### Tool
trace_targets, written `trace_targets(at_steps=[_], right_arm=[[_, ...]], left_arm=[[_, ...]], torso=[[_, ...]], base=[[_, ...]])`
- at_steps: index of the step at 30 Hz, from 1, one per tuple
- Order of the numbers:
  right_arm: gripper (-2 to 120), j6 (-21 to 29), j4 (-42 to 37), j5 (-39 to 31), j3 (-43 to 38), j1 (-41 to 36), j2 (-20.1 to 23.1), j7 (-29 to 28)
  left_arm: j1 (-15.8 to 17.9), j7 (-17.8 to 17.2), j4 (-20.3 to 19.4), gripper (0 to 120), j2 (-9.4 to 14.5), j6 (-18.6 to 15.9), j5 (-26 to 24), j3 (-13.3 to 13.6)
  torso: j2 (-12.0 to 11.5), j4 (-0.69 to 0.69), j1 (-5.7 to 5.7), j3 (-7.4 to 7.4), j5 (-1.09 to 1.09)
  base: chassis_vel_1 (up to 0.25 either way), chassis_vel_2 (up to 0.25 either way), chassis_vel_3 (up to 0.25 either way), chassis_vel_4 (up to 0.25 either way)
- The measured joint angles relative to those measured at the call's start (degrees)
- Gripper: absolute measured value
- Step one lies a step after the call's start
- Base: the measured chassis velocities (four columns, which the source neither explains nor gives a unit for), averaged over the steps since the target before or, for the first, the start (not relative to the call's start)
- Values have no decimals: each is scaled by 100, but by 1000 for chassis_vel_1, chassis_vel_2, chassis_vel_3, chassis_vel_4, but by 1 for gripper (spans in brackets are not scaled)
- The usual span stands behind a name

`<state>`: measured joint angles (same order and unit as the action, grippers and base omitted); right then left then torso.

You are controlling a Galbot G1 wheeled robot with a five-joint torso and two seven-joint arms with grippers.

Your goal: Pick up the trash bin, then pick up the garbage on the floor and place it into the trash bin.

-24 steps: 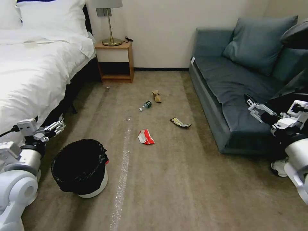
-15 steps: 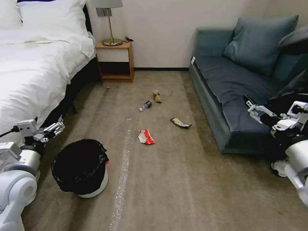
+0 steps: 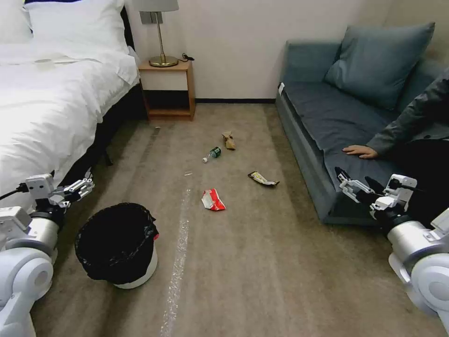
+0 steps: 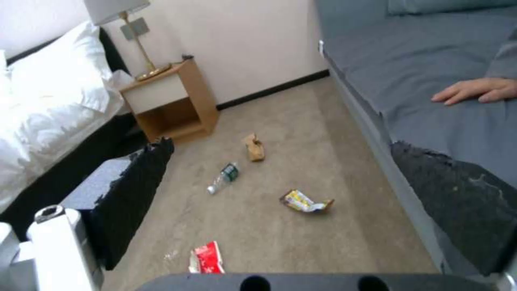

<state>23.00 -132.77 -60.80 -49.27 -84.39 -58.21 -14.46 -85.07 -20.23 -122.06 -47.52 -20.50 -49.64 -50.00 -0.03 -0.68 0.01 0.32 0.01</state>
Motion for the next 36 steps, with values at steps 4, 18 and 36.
trace_targets(at_steps=[4,18,36], right_arm=[[100,-20,-6,94,-44,-97,-44,17],[100,-55,18,231,-73,-161,-124,36],[100,-175,416,505,397,184,-241,160]], left_arm=[[-64,-324,230,100,500,-632,-384,-65],[101,-505,1012,100,997,-2091,-982,147],[771,179,2284,100,1053,-2191,-447,760]], torso=[[0,-1,0,0,-1],[0,-1,0,0,-2],[0,1,0,0,-1]], base=[[0,0,0,0],[0,0,0,0],[0,0,0,0]])
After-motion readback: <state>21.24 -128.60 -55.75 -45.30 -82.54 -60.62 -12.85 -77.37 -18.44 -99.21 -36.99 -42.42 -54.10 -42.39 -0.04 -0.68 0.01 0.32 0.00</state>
